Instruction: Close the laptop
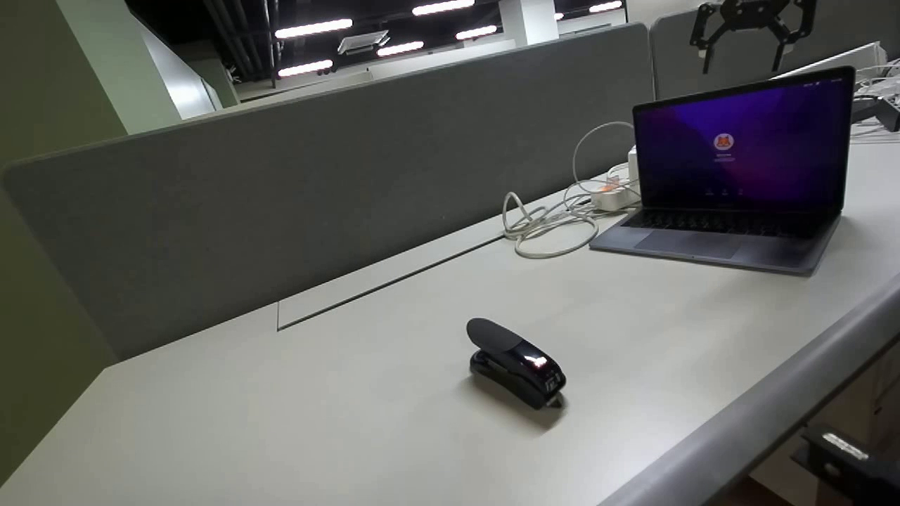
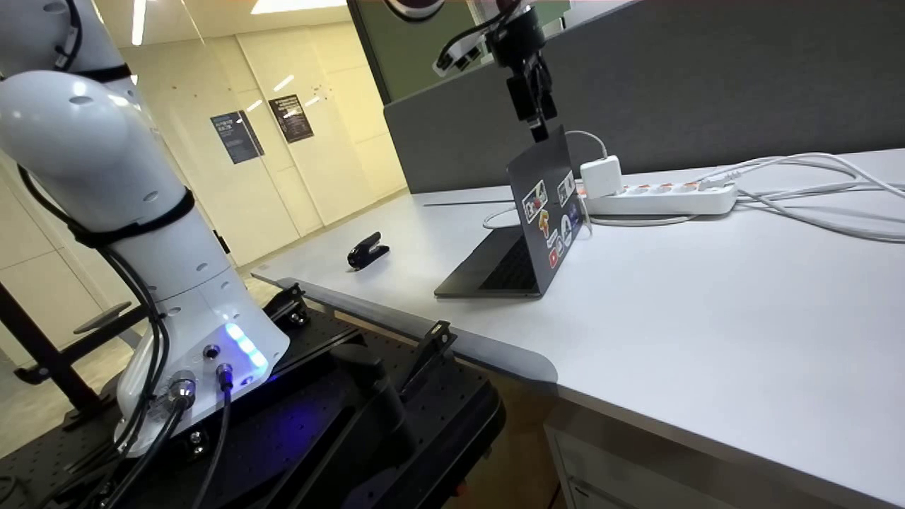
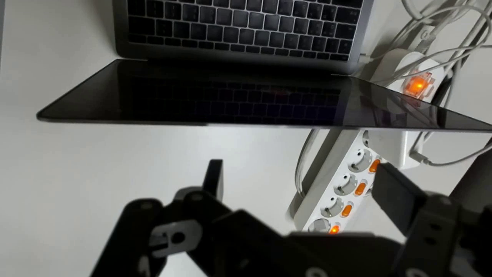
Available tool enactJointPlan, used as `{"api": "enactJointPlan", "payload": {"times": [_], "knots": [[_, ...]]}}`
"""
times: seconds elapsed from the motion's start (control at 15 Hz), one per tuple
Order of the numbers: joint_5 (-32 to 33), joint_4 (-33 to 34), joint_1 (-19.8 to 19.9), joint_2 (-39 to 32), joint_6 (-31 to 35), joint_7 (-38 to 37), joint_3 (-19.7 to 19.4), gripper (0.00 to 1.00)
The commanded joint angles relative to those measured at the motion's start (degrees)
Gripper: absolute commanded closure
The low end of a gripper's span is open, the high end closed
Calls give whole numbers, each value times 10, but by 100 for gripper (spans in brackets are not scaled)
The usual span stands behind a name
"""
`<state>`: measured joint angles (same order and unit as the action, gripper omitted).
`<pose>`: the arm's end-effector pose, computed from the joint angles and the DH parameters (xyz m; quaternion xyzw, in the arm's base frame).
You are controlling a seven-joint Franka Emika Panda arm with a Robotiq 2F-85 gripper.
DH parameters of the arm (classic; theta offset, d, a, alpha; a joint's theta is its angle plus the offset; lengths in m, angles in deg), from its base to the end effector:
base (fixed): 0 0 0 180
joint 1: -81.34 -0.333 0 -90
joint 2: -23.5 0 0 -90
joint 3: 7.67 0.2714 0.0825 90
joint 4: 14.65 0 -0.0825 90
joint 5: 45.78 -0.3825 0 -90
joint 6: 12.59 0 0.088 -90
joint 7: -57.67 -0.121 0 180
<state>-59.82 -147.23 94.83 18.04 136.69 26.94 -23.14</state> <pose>0.4658 -0.2629 0.2662 -0.8094 0.5756 -0.0992 0.0616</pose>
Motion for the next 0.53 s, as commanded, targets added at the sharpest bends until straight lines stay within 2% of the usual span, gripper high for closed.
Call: {"api": "enactJointPlan", "payload": {"times": [0.0, 0.47], "knots": [[-43, 4, -3, 4, -41, -62, 3, 0], [-99, 19, 2, -8, -68, -141, 0, 0]]}}
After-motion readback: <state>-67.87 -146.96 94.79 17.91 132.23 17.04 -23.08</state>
